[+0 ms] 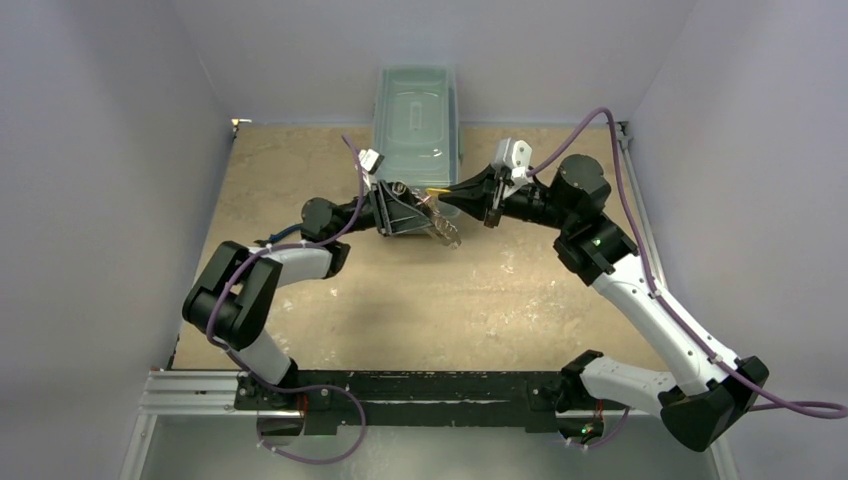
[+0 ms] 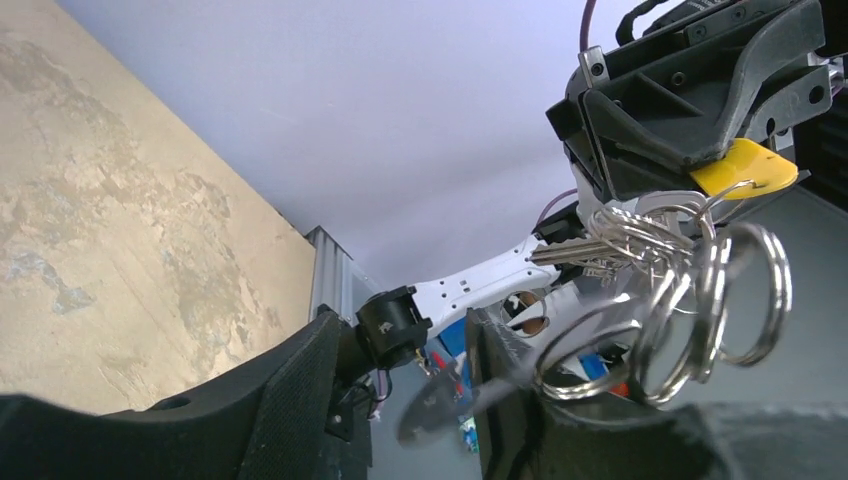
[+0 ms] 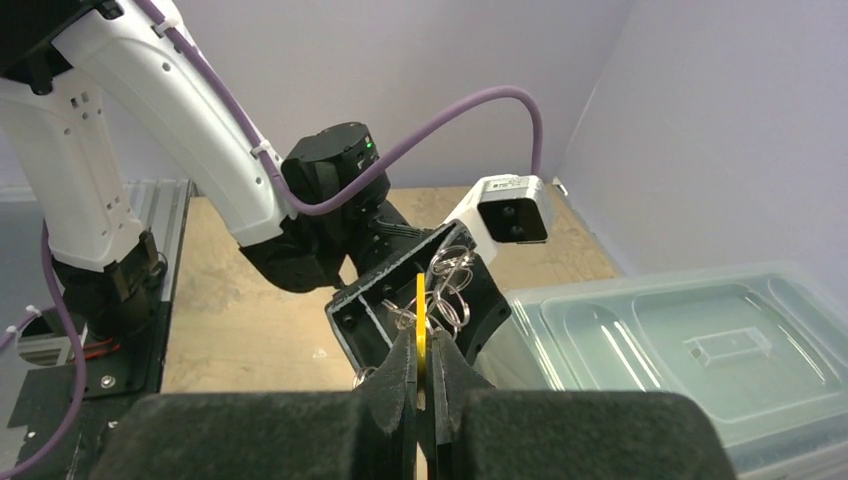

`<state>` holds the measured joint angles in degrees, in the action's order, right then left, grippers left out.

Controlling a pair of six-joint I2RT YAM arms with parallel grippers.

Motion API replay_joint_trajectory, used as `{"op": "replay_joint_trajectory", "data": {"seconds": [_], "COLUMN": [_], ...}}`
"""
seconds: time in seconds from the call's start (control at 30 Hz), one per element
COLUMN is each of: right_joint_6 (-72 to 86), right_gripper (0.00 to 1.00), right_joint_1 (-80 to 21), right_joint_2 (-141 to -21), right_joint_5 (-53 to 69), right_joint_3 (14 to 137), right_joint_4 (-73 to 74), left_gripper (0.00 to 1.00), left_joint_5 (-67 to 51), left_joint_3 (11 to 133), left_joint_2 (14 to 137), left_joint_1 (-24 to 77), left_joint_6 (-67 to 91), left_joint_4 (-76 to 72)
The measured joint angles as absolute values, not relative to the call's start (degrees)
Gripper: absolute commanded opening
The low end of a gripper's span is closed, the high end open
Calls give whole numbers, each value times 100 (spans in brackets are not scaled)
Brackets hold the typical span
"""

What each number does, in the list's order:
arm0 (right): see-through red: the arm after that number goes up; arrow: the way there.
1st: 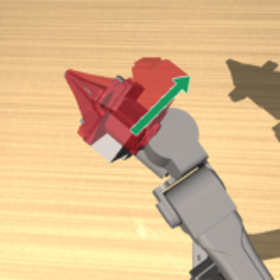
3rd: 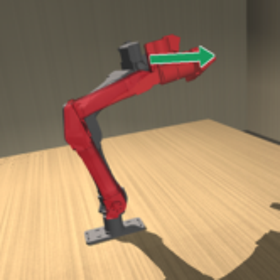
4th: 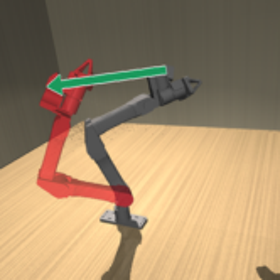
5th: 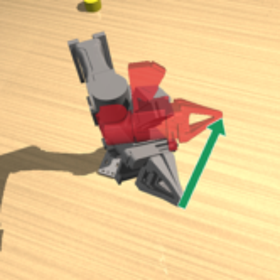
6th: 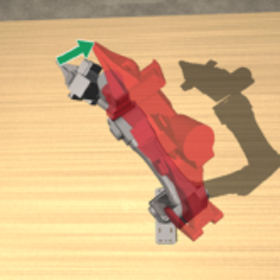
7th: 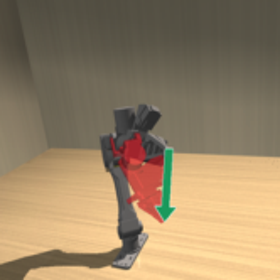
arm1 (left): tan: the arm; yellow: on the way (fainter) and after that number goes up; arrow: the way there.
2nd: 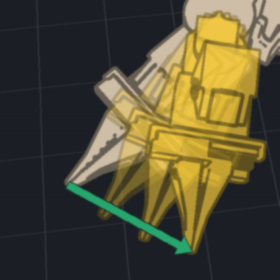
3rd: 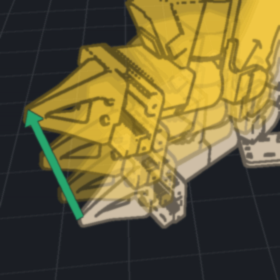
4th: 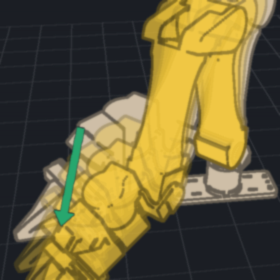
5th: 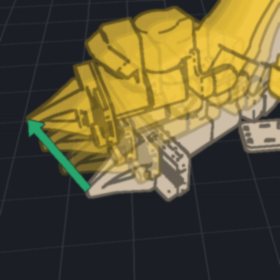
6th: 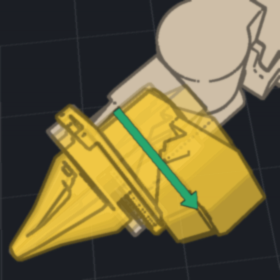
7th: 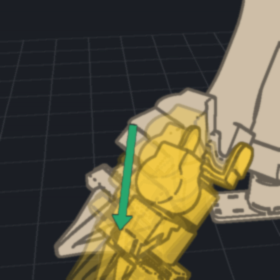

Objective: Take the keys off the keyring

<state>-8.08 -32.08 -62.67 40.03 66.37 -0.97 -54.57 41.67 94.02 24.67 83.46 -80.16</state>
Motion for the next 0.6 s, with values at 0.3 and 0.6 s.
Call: {"op": "replay_joint_trajectory", "data": {"seconds": [0.3,0.6], "right_joint_6": [-950,-1142], "right_gripper": [0,64], "right_joint_1": [-3208,-2681], "right_joint_2": [-6213,-5570], "right_joint_5": [3802,3260], "right_joint_3": [6635,6147], "right_joint_4": [303,1262], "left_gripper": [0,0], "left_joint_5": [-5513,-6077], "left_joint_3": [4169,4285], "left_joint_2": [9393,8617], "left_joint_1": [2088,1920], "left_joint_6": [8272,7078], "left_joint_4": [-7972,-6353]}}
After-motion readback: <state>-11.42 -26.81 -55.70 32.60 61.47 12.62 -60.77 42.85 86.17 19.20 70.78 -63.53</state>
